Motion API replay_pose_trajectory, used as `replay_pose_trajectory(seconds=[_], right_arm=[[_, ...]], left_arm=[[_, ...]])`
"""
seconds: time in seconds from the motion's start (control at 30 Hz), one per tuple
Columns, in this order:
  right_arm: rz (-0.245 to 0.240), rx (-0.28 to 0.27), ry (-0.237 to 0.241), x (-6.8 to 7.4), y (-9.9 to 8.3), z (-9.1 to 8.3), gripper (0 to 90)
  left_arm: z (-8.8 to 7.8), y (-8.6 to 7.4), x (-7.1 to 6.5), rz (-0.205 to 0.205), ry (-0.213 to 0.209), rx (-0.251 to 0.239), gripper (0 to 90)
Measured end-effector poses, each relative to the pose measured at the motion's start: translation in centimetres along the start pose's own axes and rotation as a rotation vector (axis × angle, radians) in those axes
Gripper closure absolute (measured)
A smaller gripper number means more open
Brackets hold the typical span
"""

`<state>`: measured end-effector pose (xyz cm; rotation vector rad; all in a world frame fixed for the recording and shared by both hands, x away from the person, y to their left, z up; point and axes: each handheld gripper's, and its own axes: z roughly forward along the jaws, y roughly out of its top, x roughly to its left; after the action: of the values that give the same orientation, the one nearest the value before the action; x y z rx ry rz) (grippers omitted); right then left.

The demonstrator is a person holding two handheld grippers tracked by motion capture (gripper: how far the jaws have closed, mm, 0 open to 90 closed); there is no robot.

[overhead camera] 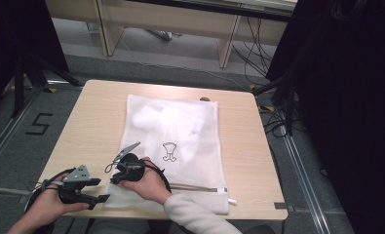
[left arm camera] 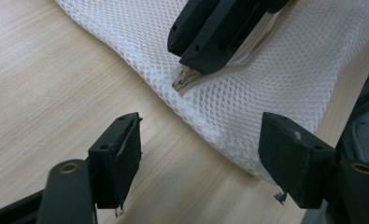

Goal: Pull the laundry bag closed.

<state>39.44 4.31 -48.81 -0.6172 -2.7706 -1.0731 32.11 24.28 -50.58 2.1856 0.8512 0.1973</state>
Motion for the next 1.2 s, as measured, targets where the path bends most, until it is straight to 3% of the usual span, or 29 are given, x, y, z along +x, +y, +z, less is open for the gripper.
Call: replay_pose_trajectory(seconds=[0.03, 0.1, 0.13, 0.17, 0.27, 0.37, 0.5, 0.63, 0.7, 0.77, 0.87, 1.2], right_arm=[[-0.006, 0.006, -0.005, 0.1, 0.2, -0.2, 81.5], [-0.002, 0.016, -0.005, 0.2, 0.4, -0.4, 81.5], [0.000, 0.019, -0.004, 0.3, 0.4, -0.5, 81.5], [-0.017, 0.014, -0.009, 0.2, 0.5, -0.5, 81.6], [-0.030, 0.031, -0.027, 0.2, 0.4, -0.5, 81.6], [-0.009, 0.029, -0.012, 0.4, 0.4, -0.6, 81.5], [-0.057, 0.018, -0.020, 0.2, 0.6, -0.8, 81.6], [-0.044, 0.014, -0.017, 0.6, 0.8, -1.2, 81.6], [-0.073, 0.016, -0.022, 0.5, 0.8, -1.3, 81.6], [-0.059, 0.018, -0.015, 0.7, 0.8, -1.4, 81.7], [-0.079, 0.029, -0.021, 0.6, 0.5, -1.6, 81.7], [-0.111, 0.075, -0.020, 0.5, -0.7, -2.2, 81.8]], left_arm=[[0.0, 0.1, 0.0, -0.004, -0.005, -0.002, 30.9], [0.3, 0.1, -0.1, -0.052, -0.014, -0.021, 33.5], [0.4, 0.3, 0.1, -0.041, -0.020, -0.024, 35.3], [0.5, 0.3, 0.1, -0.077, -0.030, -0.034, 36.8], [0.7, 0.6, 0.4, -0.095, -0.048, -0.030, 43.6], [1.0, 0.7, 0.5, -0.148, -0.059, -0.014, 49.4], [1.5, 0.7, 0.6, -0.202, -0.092, -0.002, 55.6], [1.9, 1.2, 0.5, -0.194, -0.089, 0.022, 64.3], [2.1, 1.3, 0.6, -0.191, -0.089, 0.043, 70.1], [2.2, 1.4, 0.6, -0.199, -0.094, 0.053, 74.9], [2.2, 1.6, 0.5, -0.209, -0.084, 0.053, 82.7], [2.0, 1.9, 0.2, -0.220, -0.103, 0.037, 86.0]])
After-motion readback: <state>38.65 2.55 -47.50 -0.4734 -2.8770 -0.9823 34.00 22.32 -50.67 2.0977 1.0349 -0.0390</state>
